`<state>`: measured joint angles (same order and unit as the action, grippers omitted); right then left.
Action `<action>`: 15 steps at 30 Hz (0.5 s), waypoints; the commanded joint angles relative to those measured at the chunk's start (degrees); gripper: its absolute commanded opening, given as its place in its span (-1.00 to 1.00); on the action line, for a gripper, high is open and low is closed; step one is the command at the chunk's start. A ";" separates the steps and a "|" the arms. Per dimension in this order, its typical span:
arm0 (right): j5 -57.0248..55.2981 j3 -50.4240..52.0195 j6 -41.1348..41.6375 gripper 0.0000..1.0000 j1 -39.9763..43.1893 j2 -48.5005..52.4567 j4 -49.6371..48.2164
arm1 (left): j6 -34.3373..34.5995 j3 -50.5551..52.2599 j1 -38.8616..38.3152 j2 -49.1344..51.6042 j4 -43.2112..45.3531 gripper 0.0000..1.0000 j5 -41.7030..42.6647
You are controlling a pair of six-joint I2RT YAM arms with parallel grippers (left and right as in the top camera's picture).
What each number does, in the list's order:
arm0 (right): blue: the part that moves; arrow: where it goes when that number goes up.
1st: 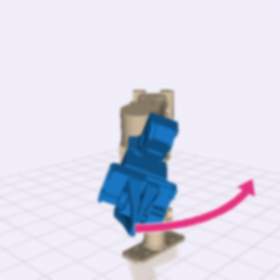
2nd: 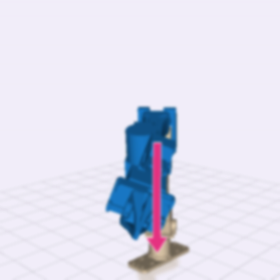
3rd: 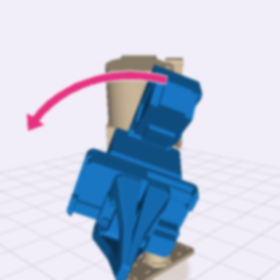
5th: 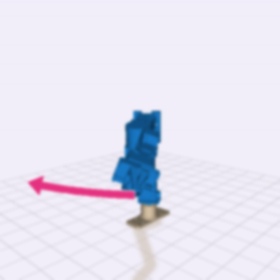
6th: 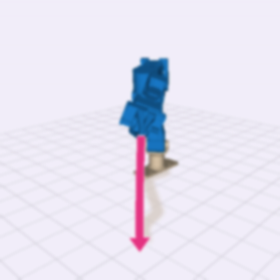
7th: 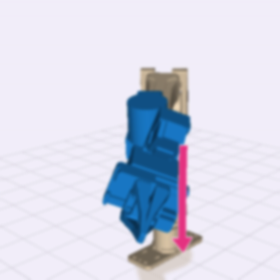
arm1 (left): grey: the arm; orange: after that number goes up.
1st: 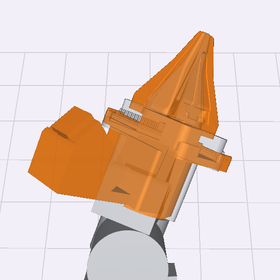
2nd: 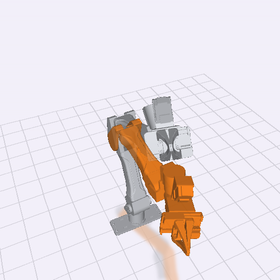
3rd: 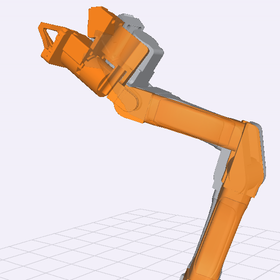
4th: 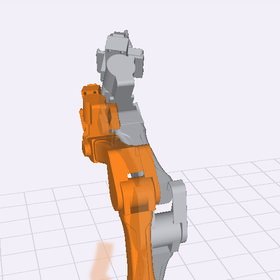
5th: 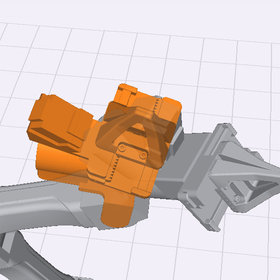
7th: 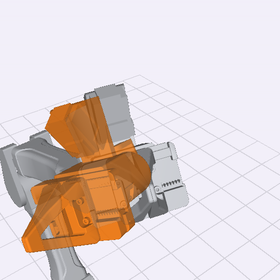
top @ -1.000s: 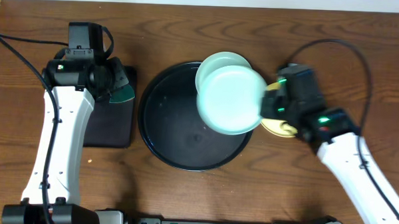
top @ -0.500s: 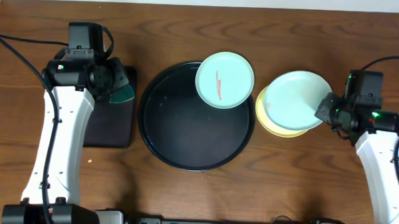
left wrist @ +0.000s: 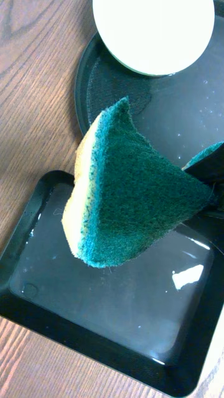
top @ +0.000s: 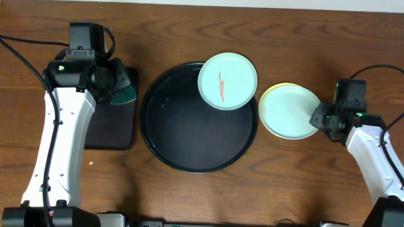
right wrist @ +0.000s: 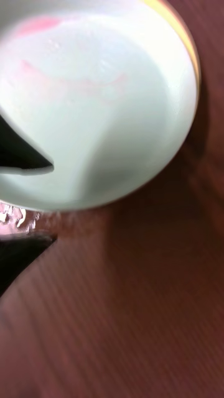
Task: Clean dirty plates on tray and stack at the side
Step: 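Release the stack and move the right gripper to the remaining plate's rim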
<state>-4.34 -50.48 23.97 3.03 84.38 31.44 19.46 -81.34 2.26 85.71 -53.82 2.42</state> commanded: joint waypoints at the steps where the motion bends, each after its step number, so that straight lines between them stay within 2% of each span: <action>1: 4.72 -0.52 -2.93 0.15 -2.03 0.28 -1.29 | -0.57 0.28 0.20 0.02 -0.11 -0.85 -0.48; 2: 6.80 -1.53 -3.54 0.43 -2.82 0.28 -1.22 | -0.57 0.28 0.20 0.02 -0.11 -0.85 -0.48; 5: 9.42 -5.86 -5.68 0.98 -4.92 0.28 0.66 | -0.57 0.28 0.20 0.02 -0.11 -0.85 -0.48; 10: 9.79 -17.81 -7.65 0.98 -8.66 2.25 7.26 | -0.57 0.28 0.17 0.02 -0.11 -0.86 -0.46; 15: 10.64 -34.93 -13.14 0.98 -12.72 12.17 15.91 | -0.55 0.28 0.17 0.02 -0.11 -0.85 -0.46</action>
<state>4.58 -76.93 16.08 -7.27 90.13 44.03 19.46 -81.34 2.26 85.71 -53.78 2.42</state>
